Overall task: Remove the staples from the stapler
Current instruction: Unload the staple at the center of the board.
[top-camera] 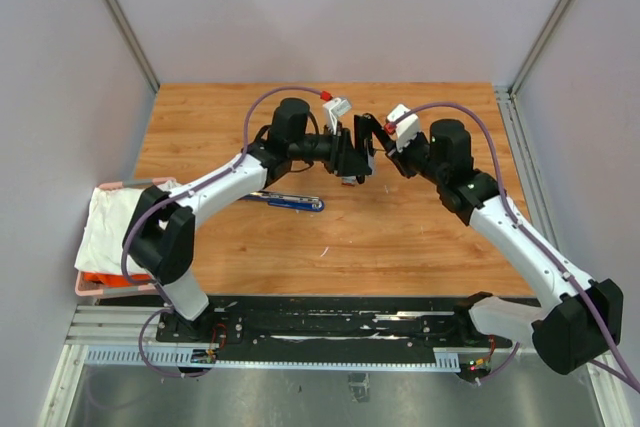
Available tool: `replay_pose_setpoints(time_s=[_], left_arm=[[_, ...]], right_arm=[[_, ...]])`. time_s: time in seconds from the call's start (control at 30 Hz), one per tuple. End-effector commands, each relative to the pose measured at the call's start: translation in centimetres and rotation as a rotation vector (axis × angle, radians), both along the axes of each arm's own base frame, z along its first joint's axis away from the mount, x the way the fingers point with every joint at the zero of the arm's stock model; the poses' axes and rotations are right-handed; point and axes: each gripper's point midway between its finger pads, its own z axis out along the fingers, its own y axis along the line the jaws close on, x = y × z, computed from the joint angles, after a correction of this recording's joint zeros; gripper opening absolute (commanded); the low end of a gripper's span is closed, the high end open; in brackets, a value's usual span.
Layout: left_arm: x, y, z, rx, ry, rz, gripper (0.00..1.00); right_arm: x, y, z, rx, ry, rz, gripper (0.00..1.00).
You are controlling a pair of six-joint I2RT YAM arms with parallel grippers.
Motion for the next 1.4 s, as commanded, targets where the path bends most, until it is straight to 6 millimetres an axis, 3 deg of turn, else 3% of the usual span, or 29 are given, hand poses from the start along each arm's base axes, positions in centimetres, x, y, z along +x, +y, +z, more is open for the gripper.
replay_pose_setpoints(time_s=[0.0, 0.2, 0.4, 0.5, 0.67, 1.0, 1.2, 1.37], left_arm=[[0.4, 2.1, 0.0, 0.124, -0.175, -0.032, 0.0], [0.2, 4.0, -1.3, 0.2, -0.193, -0.059, 0.0], [0.2, 4.1, -0.4, 0.179, -0.214, -0.048, 0.0], [0.4, 4.0, -0.1, 0.173, -0.215, -0.034, 0.0], [0.7, 4.1, -0.1, 0.165, -0.209, -0.003, 0.0], [-0.4, 4.8, 0.7, 0.172, -0.304, -0.062, 0.0], [-2.0, 4.6, 1.5, 0.124, -0.369, -0.161, 0.0], [-3.2, 4.9, 1.0, 0.127, -0.411, -0.241, 0.0]], right_arm=[[0.6, -0.6, 2.9, -0.023, -0.135, 0.057, 0.17], [0.2, -0.2, 2.4, -0.058, -0.127, 0.149, 0.19], [-2.6, 3.2, 0.5, 0.042, -0.005, 0.355, 0.37], [-3.6, 4.7, 0.5, 0.133, 0.078, 0.41, 0.39], [-3.3, 5.9, -0.1, 0.199, 0.153, 0.41, 0.39], [-3.1, 4.6, -1.8, 0.169, 0.184, 0.42, 0.48], [-4.4, 5.0, -3.3, 0.184, 0.268, 0.532, 0.56], [-5.9, 5.8, -3.2, 0.239, 0.322, 0.632, 0.58]])
